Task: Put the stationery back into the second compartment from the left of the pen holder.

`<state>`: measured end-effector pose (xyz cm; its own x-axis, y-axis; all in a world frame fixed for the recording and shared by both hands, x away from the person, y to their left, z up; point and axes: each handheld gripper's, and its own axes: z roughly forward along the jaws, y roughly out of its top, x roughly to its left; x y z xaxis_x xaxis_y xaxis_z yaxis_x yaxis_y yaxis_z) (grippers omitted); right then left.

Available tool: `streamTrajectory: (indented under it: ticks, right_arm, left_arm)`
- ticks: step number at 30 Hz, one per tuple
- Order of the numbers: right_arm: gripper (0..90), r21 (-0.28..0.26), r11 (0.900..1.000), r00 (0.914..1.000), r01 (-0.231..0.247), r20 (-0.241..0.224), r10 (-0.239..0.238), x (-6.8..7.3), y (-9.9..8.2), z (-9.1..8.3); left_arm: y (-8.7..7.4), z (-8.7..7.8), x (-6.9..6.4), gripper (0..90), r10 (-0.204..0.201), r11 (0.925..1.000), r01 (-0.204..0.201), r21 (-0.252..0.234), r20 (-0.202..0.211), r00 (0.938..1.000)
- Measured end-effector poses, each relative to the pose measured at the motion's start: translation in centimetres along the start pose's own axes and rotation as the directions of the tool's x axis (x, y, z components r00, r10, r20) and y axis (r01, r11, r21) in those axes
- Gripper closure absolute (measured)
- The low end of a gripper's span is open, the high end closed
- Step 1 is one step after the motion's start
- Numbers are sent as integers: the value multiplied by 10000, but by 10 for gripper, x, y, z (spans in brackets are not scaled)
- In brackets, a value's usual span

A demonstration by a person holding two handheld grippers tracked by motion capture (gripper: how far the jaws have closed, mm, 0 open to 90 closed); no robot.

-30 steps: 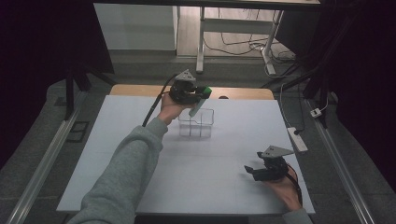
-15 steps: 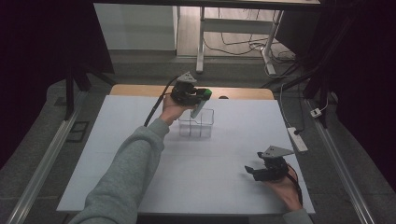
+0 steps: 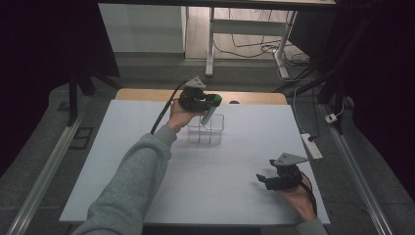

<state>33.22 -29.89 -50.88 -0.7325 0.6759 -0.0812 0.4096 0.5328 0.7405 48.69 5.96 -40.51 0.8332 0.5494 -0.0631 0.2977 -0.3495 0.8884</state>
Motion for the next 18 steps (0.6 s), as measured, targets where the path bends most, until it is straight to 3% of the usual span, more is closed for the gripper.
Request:
streamTrajectory:
  ticks: [3, 7, 18]
  right_arm:
    - [197, -13, 10000, 10000, -3, -1, 3, 1, 1, 0]
    - [197, -55, 10000, 10000, 53, 17, -53, 1, 1, -2]
    - [197, -140, 9999, 10000, 40, 67, -39, 1, 2, -3]
  left_arm:
    - [-4, 0, 1, 631, -83, 9993, 84, 356, -10, 10000]
    - [-9, -7, 2, 463, -216, 9985, 219, 499, -56, 9998]
    - [-16, -39, 1, 385, -417, 9980, 419, 477, -49, 9991]
